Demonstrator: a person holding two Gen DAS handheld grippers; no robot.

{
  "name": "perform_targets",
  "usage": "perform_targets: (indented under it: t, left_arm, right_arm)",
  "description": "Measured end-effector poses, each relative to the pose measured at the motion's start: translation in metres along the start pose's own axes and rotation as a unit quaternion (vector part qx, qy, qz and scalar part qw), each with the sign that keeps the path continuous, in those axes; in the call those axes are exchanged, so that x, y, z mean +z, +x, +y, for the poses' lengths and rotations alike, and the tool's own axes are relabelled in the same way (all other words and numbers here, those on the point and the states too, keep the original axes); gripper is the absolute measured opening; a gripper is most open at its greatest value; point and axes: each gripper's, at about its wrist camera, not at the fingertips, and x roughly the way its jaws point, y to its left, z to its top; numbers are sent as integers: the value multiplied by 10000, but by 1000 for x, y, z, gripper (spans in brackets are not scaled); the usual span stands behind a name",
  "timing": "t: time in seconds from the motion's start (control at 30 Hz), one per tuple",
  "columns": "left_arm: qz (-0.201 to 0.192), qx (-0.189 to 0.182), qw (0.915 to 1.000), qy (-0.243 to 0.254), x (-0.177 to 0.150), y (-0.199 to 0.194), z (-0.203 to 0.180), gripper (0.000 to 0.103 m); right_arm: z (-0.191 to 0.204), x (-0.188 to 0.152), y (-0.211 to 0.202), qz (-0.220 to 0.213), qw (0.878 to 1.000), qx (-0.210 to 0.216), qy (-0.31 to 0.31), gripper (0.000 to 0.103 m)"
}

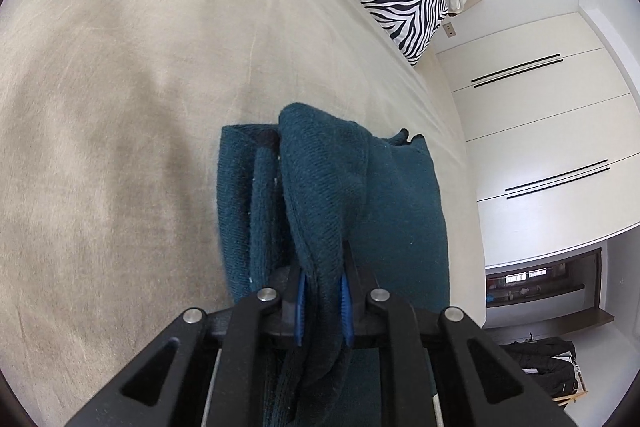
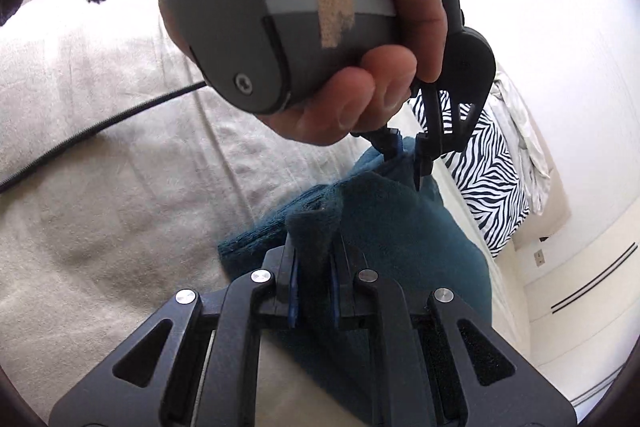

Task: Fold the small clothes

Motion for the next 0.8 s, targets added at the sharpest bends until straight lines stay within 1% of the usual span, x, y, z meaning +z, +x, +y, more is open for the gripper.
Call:
perform_targets:
  t: [0.03,0.13,0.2,0.23,0.27,0.3,0.37,0.4,0.47,0.5,0.53,0.57,0.6,0.63,0.67,0.7,0.77,0.8]
  left_arm:
    - [-29,-25,10000,-58,-1,-1,4,20]
    - [-205,-98,9996,-196,-3,-11,12,21]
    - [-316,-101,9992,-240,-4,-18,15,21]
    - [-362,-70,9990,-261,-4,-22,17,22]
    - [-428,-4,9987,-261,-4,-27,16,25]
    - [-514,112,9984,-215,-6,-33,15,31]
    - [-692,283,9972,0,-7,-43,4,32]
    - [-775,339,9963,128,-10,-50,-3,32]
    - [-944,445,9937,408,-14,-58,-20,37]
    - [-1007,492,9920,577,-17,-60,-30,40]
    - [-1053,581,9898,761,-20,-59,-41,40]
    - [-1053,682,9874,963,-22,-55,-53,40]
    - [-1030,747,9852,1149,-26,-49,-64,40]
    - [-974,786,9835,1305,-30,-41,-73,40]
    - [-880,871,9815,1461,-35,-30,-80,40]
    - [-781,1037,9785,1602,-40,-17,-86,40]
    - [-634,1540,9689,1833,-49,9,-88,40]
    - [-542,1804,9650,1823,-54,20,-81,40]
  right_arm:
    - [8,5,0,8,10000,24,35,11]
    - [-1,4,-4,-17,9998,134,153,12]
    - [-7,2,1,-46,9996,210,178,12]
    - [-2,1,-8,-74,9996,227,160,12]
    - [-2,0,-10,-92,9996,229,132,13]
    - [-6,-7,-1,-86,9996,238,116,13]
    - [-13,-14,-8,-118,9991,339,215,13]
    - [-18,-16,-15,-125,9983,458,350,13]
    - [-37,-26,-34,-117,9938,779,790,13]
    - [-48,-33,-42,-120,9896,937,1087,13]
    - [-63,-41,-52,-125,9837,1078,1437,13]
    - [-71,-49,-68,-96,9755,1198,1845,13]
    - [-92,-62,-74,-33,9644,1305,2301,13]
    - [-112,-77,-77,57,9496,1407,2801,13]
    - [-134,-94,-77,151,9309,1508,3323,13]
    - [-137,-113,-95,209,9090,1593,3846,13]
    - [-177,-152,-95,252,8610,1745,4771,13]
    - [-198,-174,-89,282,8361,1871,5149,13]
